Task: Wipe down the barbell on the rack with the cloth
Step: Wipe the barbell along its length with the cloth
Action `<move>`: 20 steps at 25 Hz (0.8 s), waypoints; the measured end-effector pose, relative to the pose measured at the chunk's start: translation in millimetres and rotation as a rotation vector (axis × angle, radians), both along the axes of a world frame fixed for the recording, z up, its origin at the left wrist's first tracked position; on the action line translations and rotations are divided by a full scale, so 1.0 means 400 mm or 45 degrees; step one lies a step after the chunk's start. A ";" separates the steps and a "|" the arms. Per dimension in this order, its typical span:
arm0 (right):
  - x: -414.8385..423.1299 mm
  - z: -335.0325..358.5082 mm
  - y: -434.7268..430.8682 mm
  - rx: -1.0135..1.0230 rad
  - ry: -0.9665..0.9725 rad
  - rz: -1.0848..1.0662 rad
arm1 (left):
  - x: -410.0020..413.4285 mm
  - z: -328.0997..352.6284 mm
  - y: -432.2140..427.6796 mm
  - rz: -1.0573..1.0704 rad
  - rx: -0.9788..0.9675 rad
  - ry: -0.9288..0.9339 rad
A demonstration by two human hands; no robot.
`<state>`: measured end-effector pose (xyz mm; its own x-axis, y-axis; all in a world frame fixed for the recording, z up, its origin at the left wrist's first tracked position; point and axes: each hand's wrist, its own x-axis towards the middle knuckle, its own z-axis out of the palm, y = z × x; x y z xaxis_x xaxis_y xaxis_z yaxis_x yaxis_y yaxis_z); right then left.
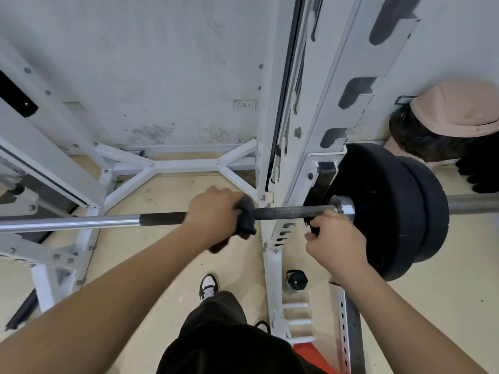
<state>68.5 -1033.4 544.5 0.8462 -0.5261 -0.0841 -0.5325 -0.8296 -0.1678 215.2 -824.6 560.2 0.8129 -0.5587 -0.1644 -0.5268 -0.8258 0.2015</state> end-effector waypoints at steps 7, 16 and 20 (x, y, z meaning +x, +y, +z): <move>0.113 0.011 0.071 -0.014 -0.092 0.395 | -0.021 -0.029 -0.146 -0.063 0.160 -0.049; 0.163 -0.020 0.087 -0.004 -0.039 0.467 | 0.028 -0.021 0.012 0.215 0.262 0.073; 0.181 -0.020 0.080 -0.025 -0.008 0.429 | 0.003 -0.030 0.012 -0.133 0.180 -0.060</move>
